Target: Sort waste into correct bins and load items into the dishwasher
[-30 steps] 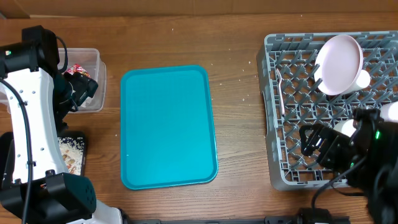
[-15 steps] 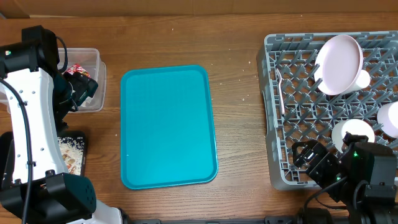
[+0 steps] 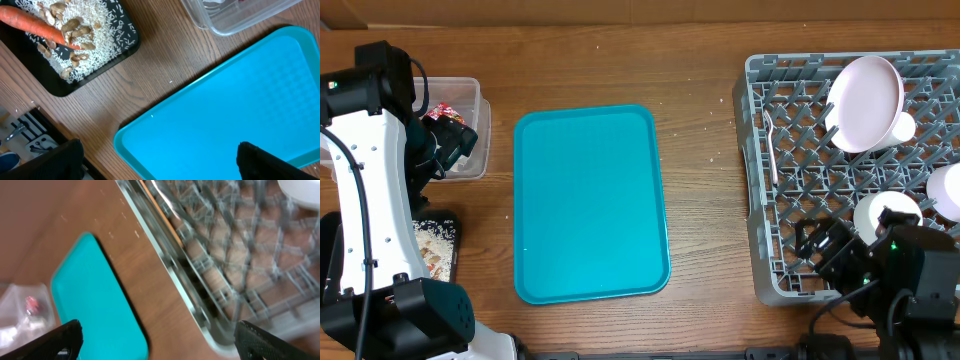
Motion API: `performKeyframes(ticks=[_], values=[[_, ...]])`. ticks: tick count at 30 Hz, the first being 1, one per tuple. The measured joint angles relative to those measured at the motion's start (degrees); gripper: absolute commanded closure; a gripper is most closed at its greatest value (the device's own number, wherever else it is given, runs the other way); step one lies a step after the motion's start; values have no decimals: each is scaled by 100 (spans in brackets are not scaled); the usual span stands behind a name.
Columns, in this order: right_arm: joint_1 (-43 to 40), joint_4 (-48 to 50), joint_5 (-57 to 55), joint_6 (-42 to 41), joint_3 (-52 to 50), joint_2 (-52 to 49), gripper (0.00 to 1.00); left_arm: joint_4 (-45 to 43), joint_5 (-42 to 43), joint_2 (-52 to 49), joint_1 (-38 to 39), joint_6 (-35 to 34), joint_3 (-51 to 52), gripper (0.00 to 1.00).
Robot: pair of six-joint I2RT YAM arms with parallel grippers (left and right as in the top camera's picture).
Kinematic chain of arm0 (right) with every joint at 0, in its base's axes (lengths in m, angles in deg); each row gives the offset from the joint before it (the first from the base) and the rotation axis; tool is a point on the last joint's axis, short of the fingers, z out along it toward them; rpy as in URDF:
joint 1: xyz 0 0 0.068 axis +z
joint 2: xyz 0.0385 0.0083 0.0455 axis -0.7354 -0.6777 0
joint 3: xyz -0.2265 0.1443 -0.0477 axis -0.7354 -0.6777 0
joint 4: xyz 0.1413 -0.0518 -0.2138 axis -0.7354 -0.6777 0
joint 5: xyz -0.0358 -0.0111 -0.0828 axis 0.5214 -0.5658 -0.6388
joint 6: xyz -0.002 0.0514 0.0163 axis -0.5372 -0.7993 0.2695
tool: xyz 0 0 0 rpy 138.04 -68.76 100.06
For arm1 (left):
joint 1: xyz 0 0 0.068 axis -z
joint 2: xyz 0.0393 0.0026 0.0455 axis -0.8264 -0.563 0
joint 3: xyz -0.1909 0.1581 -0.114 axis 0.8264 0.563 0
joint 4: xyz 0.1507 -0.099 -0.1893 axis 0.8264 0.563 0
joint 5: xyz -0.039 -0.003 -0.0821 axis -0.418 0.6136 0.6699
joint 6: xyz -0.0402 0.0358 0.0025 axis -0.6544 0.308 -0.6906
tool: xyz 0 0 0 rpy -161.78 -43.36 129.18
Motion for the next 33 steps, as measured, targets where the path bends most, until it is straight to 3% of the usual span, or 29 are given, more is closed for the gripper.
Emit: performKeyframes(ticks=[20, 33], values=[[0, 5519, 887, 1484, -3700, 2452, 0, 0, -2, 0, 0, 0, 0, 0], [0, 7361, 874, 1609, -5243, 3532, 0, 0, 0, 0, 0, 0, 0, 0]])
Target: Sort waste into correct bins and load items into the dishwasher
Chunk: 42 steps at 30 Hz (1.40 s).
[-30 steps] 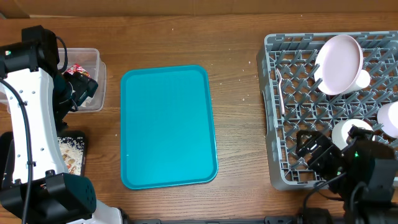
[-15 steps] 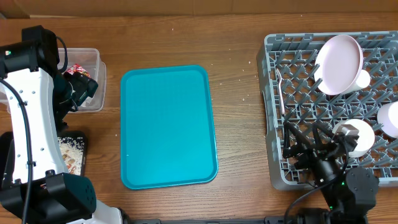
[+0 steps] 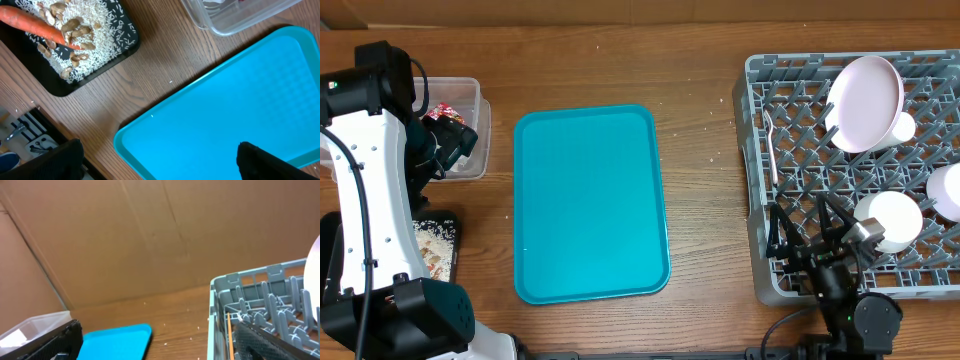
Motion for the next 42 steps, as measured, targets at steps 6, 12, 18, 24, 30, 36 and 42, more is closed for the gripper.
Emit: performKeyframes(ticks=[6, 12, 18, 24, 30, 36, 42], values=[[0, 190, -308, 4, -278, 17, 0, 0, 0, 0, 0, 0, 0, 0], [0, 55, -529, 304, -378, 24, 0, 0, 0, 0, 0, 0, 0, 0], [0, -472, -592, 970, -378, 24, 0, 0, 0, 0, 0, 0, 0, 0], [0, -470, -654, 1436, -378, 24, 0, 0, 0, 0, 0, 0, 0, 0], [24, -470, -678, 1558, -378, 24, 0, 0, 0, 0, 0, 0, 0, 0], [33, -470, -678, 1606, -378, 24, 0, 0, 0, 0, 0, 0, 0, 0], [33, -470, -678, 1609, -378, 24, 0, 0, 0, 0, 0, 0, 0, 0]])
